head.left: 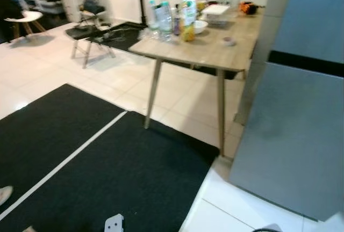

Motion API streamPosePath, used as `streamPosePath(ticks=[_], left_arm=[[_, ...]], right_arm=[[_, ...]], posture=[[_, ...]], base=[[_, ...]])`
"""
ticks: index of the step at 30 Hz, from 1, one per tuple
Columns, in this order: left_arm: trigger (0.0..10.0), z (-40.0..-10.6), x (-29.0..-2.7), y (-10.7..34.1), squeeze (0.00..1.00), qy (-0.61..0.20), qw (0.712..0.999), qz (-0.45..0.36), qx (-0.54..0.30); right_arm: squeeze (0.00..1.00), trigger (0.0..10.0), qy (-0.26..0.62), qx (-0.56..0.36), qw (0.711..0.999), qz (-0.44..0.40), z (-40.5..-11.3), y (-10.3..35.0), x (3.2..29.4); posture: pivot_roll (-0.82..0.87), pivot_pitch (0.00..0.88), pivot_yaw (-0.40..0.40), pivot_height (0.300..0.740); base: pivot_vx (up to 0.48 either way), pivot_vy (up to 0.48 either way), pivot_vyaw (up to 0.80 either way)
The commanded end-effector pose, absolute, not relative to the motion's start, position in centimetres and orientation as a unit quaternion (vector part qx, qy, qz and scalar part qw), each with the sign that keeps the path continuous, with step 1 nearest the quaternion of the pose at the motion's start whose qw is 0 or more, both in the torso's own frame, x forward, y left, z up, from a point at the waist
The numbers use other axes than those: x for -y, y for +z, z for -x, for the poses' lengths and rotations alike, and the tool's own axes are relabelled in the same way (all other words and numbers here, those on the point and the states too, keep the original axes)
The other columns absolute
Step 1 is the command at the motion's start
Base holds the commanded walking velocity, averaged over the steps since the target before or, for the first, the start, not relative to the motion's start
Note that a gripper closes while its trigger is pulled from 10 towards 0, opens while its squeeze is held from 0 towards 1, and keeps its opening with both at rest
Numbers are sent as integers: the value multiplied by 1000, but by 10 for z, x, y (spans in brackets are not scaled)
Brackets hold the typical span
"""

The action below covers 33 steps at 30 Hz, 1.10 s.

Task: Restocking fridge

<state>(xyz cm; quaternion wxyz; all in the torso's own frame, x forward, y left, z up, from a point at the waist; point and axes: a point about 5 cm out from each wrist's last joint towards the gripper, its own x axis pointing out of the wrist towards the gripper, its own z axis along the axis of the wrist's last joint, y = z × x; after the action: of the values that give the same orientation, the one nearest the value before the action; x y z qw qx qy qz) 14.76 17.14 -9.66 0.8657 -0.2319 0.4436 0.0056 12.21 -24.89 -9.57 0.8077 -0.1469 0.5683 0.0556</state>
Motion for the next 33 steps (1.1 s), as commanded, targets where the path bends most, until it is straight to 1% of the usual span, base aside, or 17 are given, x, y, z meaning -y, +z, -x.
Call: streamPosePath(ticks=[1, 33], left_arm=[[10000, -144, -174, -98, 0, 11, 863, 230, -449], [10000, -144, -170, -98, 0, 5, 863, 232, -450]], right_arm=[[0, 10000, 64, -556, 815, 151, -132, -94, 244], [0, 10000, 55, -557, 816, 143, -130, -95, 244]], posture=[[-132, 0, 21, 740], [-131, 0, 20, 740]], base=[[326, 0, 0], [333, 0, 0]])
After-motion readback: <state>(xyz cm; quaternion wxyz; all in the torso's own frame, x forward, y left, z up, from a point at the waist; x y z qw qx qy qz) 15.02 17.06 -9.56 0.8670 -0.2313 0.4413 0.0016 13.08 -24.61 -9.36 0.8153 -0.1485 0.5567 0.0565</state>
